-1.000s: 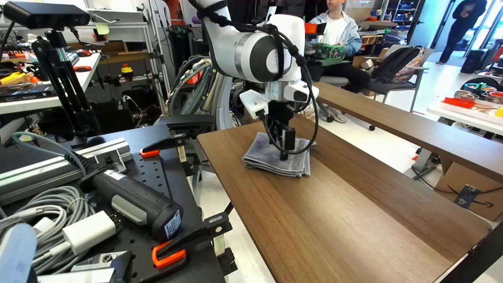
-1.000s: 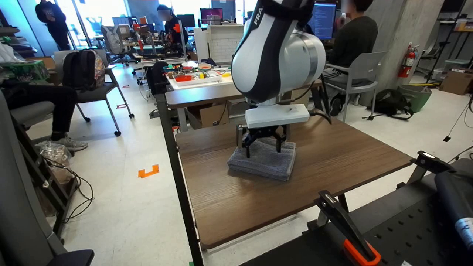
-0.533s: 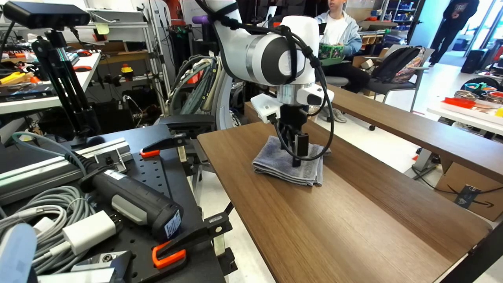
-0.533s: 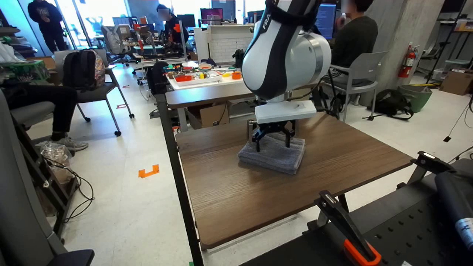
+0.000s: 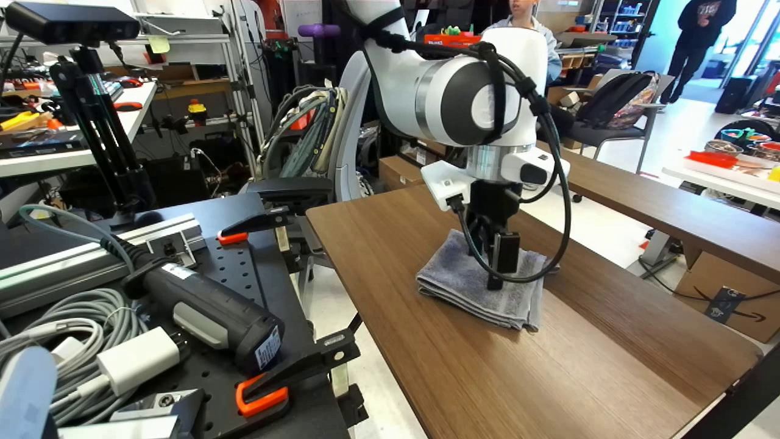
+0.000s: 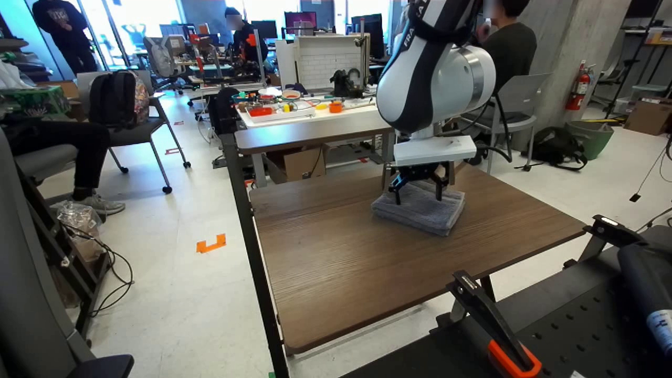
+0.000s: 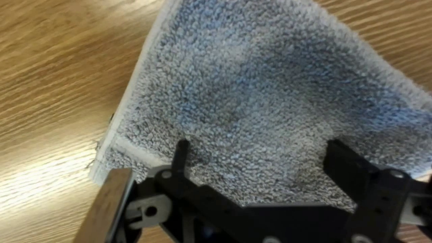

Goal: Move the towel to the right

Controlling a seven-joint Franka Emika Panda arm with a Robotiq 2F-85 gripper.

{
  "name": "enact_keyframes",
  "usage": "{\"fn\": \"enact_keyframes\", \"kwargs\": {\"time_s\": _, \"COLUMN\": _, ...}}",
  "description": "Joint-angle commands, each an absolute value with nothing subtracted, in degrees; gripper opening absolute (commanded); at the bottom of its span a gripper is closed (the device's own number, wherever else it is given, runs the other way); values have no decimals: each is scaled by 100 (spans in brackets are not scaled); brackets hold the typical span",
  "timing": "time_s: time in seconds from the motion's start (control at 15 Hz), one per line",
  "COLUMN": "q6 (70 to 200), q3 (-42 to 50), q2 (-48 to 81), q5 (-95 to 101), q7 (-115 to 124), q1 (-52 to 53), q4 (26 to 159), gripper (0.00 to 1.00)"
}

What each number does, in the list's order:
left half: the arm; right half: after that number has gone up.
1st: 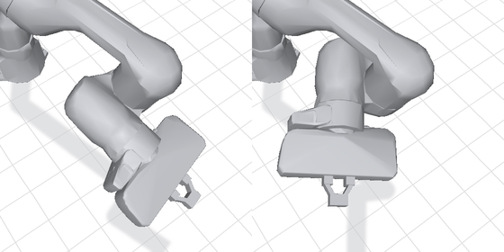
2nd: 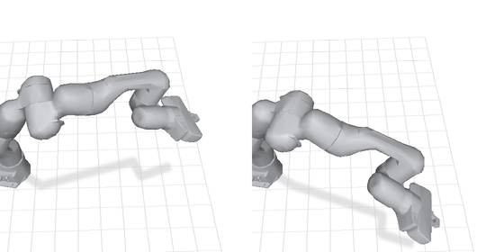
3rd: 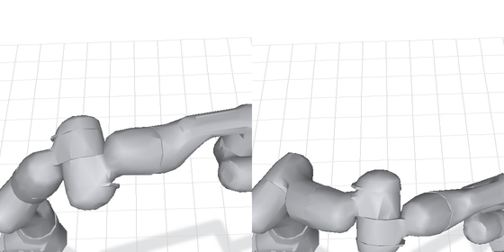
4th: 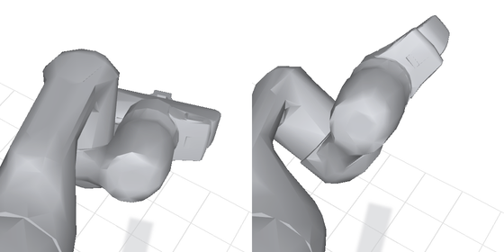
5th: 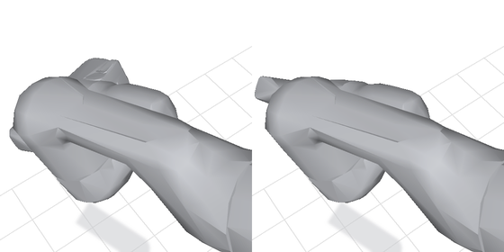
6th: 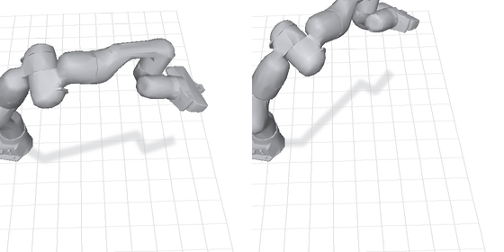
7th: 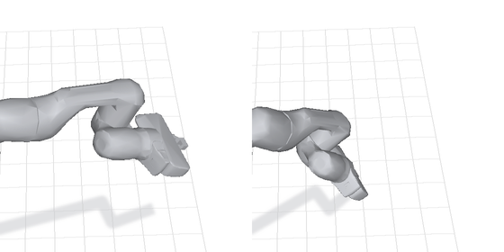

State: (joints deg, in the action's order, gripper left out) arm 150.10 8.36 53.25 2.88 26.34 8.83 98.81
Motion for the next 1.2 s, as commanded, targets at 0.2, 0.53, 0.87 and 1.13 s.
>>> {"fn": "enact_keyframes", "kwargs": {"time_s": 0.2, "q6": 14591, "q3": 973, "q2": 5699, "q5": -43, "q7": 2494, "q1": 348, "q4": 9300, "gripper": 100}}
{"fn": "enact_keyframes", "kwargs": {"time_s": 0.53, "q6": 14407, "q3": 838, "q2": 5496, "q5": -359, "q7": 2391, "q1": -70, "q4": 9221, "gripper": 100}}
{"fn": "enact_keyframes", "kwargs": {"time_s": 0.87, "q6": 14682, "q3": 860, "q2": 4650, "q5": -301, "q7": 2037, "q1": 9, "q4": 10044, "gripper": 100}}
{"fn": "enact_keyframes", "kwargs": {"time_s": 1.13, "q6": 14722, "q3": 1194, "q2": 4034, "q5": 214, "q7": 2073, "q1": 566, "q4": 10887, "gripper": 100}}
